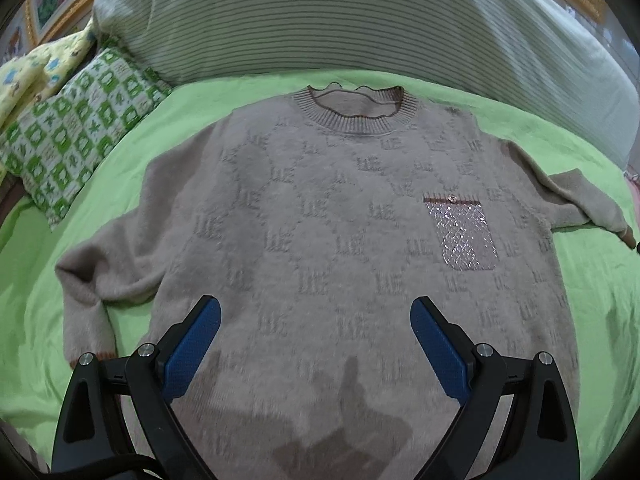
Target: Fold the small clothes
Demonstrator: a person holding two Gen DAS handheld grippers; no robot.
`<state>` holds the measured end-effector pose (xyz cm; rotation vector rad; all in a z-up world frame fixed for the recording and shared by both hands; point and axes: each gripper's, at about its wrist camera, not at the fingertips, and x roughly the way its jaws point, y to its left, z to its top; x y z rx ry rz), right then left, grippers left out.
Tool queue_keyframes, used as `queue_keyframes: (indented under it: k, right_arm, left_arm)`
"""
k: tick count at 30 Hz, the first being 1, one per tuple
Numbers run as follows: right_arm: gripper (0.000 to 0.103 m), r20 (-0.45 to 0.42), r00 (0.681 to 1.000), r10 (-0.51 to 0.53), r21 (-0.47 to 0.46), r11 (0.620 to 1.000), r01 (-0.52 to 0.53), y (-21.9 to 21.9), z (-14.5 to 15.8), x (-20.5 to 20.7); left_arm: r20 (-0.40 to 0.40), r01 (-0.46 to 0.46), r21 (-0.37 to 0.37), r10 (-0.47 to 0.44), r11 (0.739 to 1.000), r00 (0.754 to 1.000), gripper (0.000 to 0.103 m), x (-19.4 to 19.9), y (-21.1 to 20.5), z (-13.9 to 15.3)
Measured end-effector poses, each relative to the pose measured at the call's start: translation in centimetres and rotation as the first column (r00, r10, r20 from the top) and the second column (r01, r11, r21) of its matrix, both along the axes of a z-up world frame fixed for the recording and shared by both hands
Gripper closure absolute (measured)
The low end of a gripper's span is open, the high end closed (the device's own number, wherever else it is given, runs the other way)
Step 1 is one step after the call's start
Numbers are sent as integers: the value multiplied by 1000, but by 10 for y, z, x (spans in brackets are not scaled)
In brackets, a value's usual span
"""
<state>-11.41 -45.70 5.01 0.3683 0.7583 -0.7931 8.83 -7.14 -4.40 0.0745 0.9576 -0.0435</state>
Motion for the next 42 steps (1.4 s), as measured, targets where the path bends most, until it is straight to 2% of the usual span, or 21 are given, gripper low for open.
queue_keyframes:
  k: [1,4,6,8,11,14,15,17,18,19,20,21,22,26,28,31,33,36,40,42]
  right_arm:
    - [16,-5,1000,-28,-15,999,28,-17,3,0]
    - [19,-44,998,-51,-72,996,48,-51,11,5]
    - [19,-77,997,-16,-95,995,9,-67,13,15]
    - [19,-125,990,59,-108,991,-73,-77,14,26]
    - [19,-267,945,188,-148,961,-233,-79,5,49]
    - [19,-422,880,219,-211,920,-330,-84,-11,69]
    - [19,-449,867,217,-220,913,-342,-89,-15,75]
    - [21,-454,865,215,-201,921,-334,-103,-20,79]
    - [39,-439,870,224,-175,928,-328,-110,-20,80]
    - [62,-423,874,238,-148,934,-326,-114,-19,78]
    - [68,-414,878,239,-122,942,-314,-117,-16,76]
    - [86,-408,883,232,-108,948,-298,-117,-11,72]
    - [91,-398,887,235,-90,952,-292,-116,-6,68]
    - [93,-341,897,281,30,957,-288,-98,16,49]
    - [93,-289,900,326,141,944,-297,-78,26,41]
    - [93,-181,899,399,304,892,-335,-37,31,35]
    - [93,-73,877,475,390,823,-413,8,34,44]
    - [93,64,828,557,467,716,-518,77,33,75]
    - [93,247,736,630,497,570,-654,172,23,147]
    - [93,279,698,660,485,530,-696,209,17,180]
  left_arm:
    - [-3,-2,3,2,1000,1000,7,4,-2,-1]
    - [-10,-4,13,5,1000,1000,7,17,-8,-3]
    - [-12,-7,24,7,1000,1000,7,25,-12,-3]
    - [-16,-14,26,15,1000,1000,7,32,-13,-3]
    - [-13,-17,29,17,999,1000,7,42,-15,-2]
    - [-10,-7,47,8,999,1000,7,56,-17,-4]
    - [-10,-6,52,6,999,1000,7,59,-17,-5]
    - [-14,0,60,1,998,1000,7,67,-19,-9]
    - [-16,1,66,0,998,1000,7,71,-19,-11]
    - [-20,1,74,0,997,1000,7,75,-19,-14]
    - [-24,2,77,0,997,1000,7,78,-18,-17]
    - [-33,2,72,0,997,999,7,83,-16,-20]
    - [-40,2,62,0,998,999,7,86,-14,-23]
    - [-65,7,34,-5,999,998,7,93,-10,-33]
    - [-66,20,9,-19,1000,998,7,94,-9,-35]
    - [-64,45,-23,-46,999,997,7,91,-8,-33]
    - [-61,61,-57,-65,996,996,7,87,-4,-29]
    - [-61,86,-93,-92,992,994,7,80,7,-23]
    - [-57,101,-138,-110,985,992,7,68,34,-10]
    - [-53,105,-164,-115,981,992,7,63,47,-4]
